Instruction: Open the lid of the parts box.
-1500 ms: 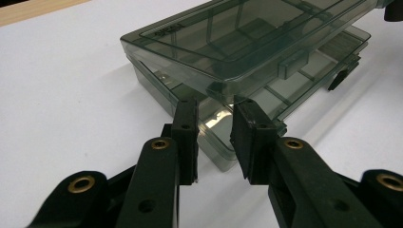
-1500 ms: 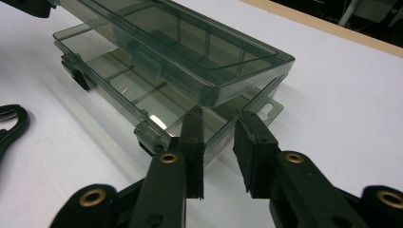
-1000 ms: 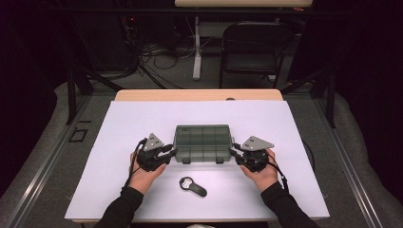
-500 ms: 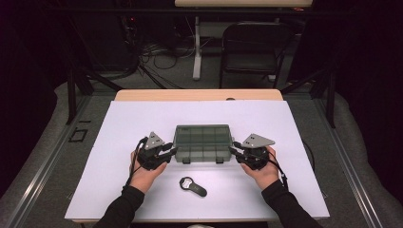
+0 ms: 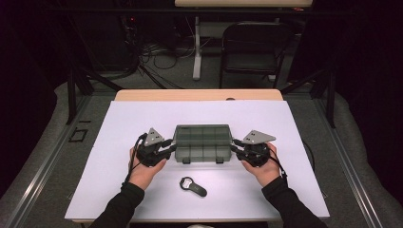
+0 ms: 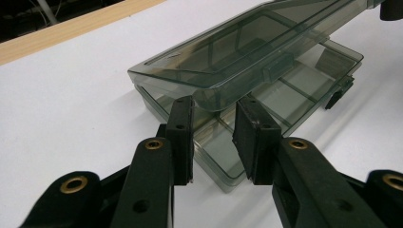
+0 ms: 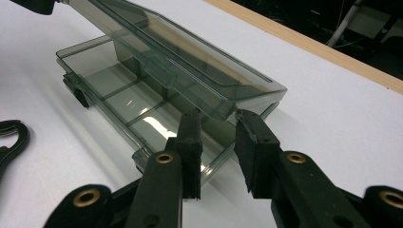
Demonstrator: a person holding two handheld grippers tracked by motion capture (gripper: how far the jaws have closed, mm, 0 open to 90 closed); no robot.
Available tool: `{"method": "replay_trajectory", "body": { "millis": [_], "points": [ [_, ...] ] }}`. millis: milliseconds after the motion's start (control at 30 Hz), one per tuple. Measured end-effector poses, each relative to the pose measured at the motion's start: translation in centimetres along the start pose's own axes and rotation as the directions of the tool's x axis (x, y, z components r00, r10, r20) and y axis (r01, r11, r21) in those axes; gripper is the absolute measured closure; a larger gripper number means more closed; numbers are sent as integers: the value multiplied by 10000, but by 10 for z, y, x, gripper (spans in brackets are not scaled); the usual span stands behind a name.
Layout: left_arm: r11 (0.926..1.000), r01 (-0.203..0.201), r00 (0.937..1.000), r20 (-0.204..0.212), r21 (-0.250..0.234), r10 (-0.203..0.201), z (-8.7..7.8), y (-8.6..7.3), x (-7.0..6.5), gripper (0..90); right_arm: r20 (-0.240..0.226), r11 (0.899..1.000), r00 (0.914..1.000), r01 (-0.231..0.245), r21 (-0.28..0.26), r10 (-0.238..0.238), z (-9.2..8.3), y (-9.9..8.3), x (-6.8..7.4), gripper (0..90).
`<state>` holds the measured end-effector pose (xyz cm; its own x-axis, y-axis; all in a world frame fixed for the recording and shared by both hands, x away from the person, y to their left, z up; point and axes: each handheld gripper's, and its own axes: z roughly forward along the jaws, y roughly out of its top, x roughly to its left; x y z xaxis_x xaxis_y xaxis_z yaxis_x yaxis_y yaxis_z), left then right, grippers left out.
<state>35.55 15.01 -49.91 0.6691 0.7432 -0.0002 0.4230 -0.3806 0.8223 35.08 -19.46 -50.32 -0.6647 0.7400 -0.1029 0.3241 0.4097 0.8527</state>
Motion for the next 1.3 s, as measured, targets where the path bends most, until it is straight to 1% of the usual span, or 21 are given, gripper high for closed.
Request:
{"method": "replay_trajectory", "body": {
  "millis": [233,433,533,633,767,967,1033,1100,1300],
  "points": [
    [10000,-79,9999,-122,-11,79,-1,7,1,683,60,10000,10000,57,50,-58,0,7,-3,722],
    [10000,-38,9999,-113,-25,38,-1,12,4,685,120,10000,9999,78,28,-79,0,12,-5,724],
    [10000,-38,9999,-131,-42,38,-1,15,5,685,127,10000,9999,-15,-2,15,0,14,-6,727],
    [9999,100,9999,-114,-105,-101,-1,17,6,687,219,10000,9998,22,25,-22,0,18,-7,728],
    [9998,174,9998,-112,-96,-175,-1,21,9,690,289,10000,9996,12,50,-14,2,24,-10,731],
    [9999,155,9996,-223,-20,-155,-1,29,12,691,471,9999,9989,71,108,-76,2,32,-12,747],
    [9997,238,9995,-211,-53,-239,0,32,13,693,479,9999,9989,6,137,-13,2,34,-14,761],
    [9997,228,9995,-219,-44,-229,0,34,15,700,477,9999,9989,-37,134,31,2,36,-16,770],
    [9997,226,9992,-324,16,-225,1,41,18,701,601,9999,9982,58,138,-67,2,42,-17,771]
  ]
}}
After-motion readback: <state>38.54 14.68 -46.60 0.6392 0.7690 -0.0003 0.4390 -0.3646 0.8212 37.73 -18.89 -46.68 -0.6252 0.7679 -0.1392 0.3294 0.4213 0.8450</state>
